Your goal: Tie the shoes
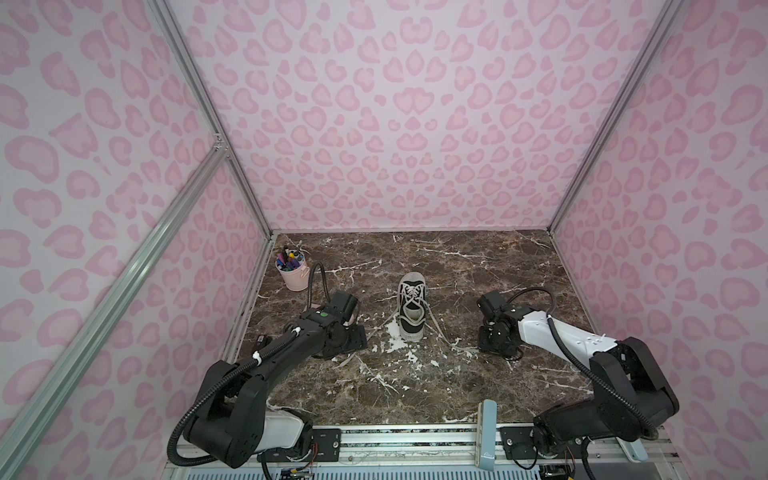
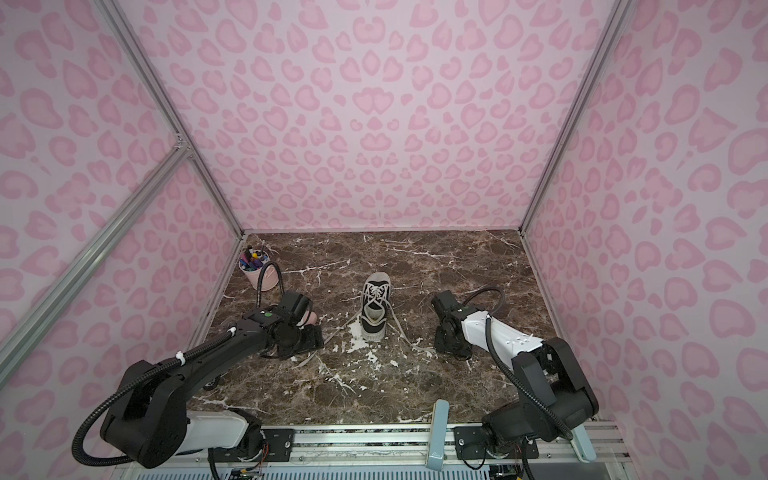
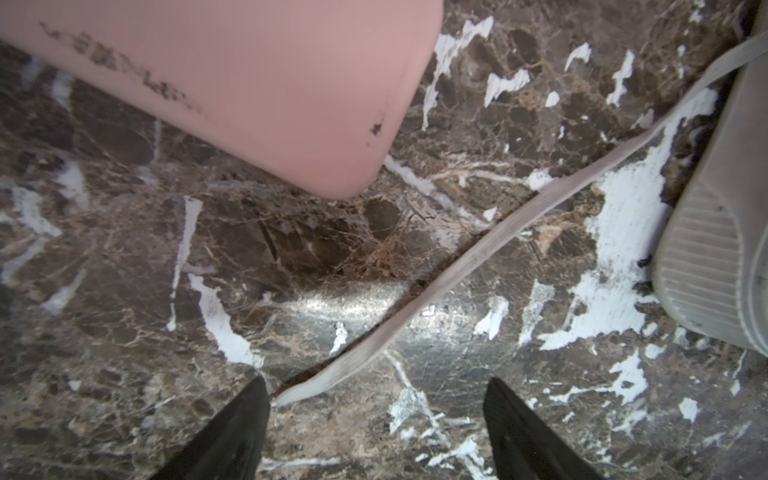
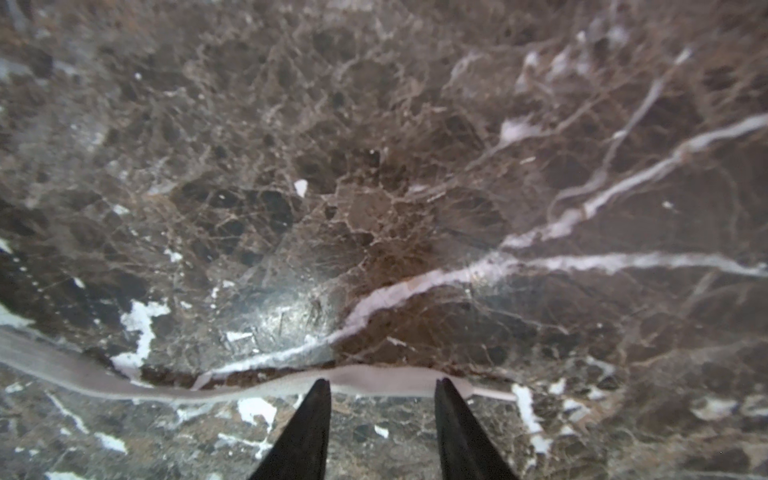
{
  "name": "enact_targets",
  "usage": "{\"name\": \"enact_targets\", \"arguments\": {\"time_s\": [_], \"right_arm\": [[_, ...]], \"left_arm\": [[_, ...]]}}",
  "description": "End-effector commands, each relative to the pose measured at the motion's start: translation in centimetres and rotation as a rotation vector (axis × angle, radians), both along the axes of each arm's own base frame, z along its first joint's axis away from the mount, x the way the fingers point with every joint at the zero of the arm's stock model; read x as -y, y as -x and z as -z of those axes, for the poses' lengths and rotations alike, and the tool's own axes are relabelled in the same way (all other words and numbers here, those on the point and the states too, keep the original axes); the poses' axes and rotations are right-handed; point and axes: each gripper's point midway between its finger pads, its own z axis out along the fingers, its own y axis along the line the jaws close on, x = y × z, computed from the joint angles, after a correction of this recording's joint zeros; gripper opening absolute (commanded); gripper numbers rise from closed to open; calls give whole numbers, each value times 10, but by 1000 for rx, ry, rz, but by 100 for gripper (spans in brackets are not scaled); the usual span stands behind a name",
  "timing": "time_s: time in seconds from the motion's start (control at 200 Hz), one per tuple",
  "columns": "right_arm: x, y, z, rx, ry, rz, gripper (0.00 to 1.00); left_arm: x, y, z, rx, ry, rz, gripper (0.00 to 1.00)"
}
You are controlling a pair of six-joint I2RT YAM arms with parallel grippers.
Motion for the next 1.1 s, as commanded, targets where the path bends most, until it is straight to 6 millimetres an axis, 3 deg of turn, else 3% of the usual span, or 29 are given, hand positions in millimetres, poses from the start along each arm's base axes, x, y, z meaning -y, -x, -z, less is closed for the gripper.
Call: {"name": "enact_targets", "arguments": {"time_s": [0.0,0.625,0.82,1.095], "right_arm": [[-1,0,5,-2,1,-4,41],[-6,1,23,-34,-2,-35,23],[-13,-3,17,-19,-28,-56,11],[-20,-15,-11,52,-46,-81,6]], "left_arm": [[3,-5,-2,13,6,6,83],[4,-9,-7,8,-7,25,80],[6,-10,-7,4,-2,31,79],[7,-12,-6,1,-7,41,76]]}}
